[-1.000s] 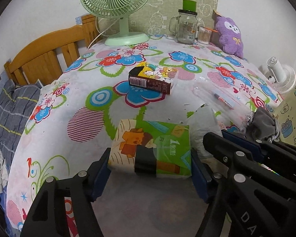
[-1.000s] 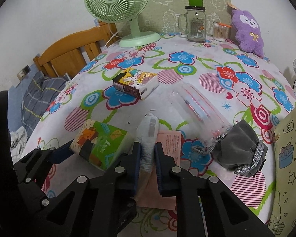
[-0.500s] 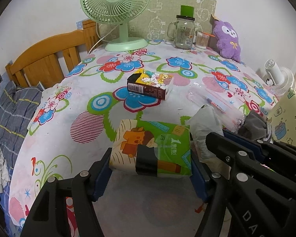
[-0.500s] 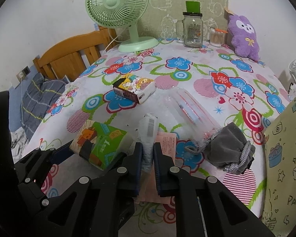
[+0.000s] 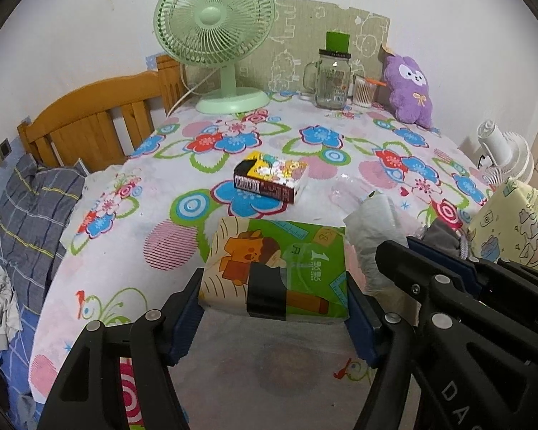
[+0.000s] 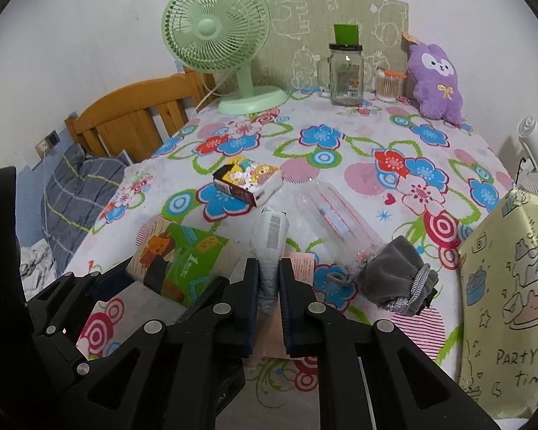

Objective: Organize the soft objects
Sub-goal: 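Carry tissue pack with left tool while right tool carries white item toward box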

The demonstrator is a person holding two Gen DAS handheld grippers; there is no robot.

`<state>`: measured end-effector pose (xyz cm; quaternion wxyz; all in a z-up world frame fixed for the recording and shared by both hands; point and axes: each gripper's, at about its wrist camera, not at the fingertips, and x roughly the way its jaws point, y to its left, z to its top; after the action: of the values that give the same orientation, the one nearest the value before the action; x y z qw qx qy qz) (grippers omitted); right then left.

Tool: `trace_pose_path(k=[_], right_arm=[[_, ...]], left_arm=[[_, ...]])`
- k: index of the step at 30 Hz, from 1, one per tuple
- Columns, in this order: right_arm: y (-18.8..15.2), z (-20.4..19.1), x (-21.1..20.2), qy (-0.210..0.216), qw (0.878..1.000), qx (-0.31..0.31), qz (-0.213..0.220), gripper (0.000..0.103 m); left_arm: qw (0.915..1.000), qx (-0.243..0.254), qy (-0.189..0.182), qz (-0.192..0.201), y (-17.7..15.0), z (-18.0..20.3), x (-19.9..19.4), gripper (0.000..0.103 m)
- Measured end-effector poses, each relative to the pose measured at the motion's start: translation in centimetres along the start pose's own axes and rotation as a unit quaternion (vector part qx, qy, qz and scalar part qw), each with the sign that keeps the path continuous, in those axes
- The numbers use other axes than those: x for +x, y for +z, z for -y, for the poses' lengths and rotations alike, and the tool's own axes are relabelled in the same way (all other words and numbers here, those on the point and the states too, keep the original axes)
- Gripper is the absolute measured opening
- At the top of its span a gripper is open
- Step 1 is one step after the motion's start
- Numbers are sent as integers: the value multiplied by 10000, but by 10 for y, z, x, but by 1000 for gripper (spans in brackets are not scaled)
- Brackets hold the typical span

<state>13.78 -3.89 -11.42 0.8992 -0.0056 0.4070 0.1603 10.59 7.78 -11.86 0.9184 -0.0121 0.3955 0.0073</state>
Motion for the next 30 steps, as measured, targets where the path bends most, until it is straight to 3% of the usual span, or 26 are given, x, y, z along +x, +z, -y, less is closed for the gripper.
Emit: trace_pose_path(k=[30], right_arm=[[20, 10, -79, -135, 9979, -48, 633, 14]], left_arm=[[9981, 39, -69, 607, 26, 30, -64, 72]])
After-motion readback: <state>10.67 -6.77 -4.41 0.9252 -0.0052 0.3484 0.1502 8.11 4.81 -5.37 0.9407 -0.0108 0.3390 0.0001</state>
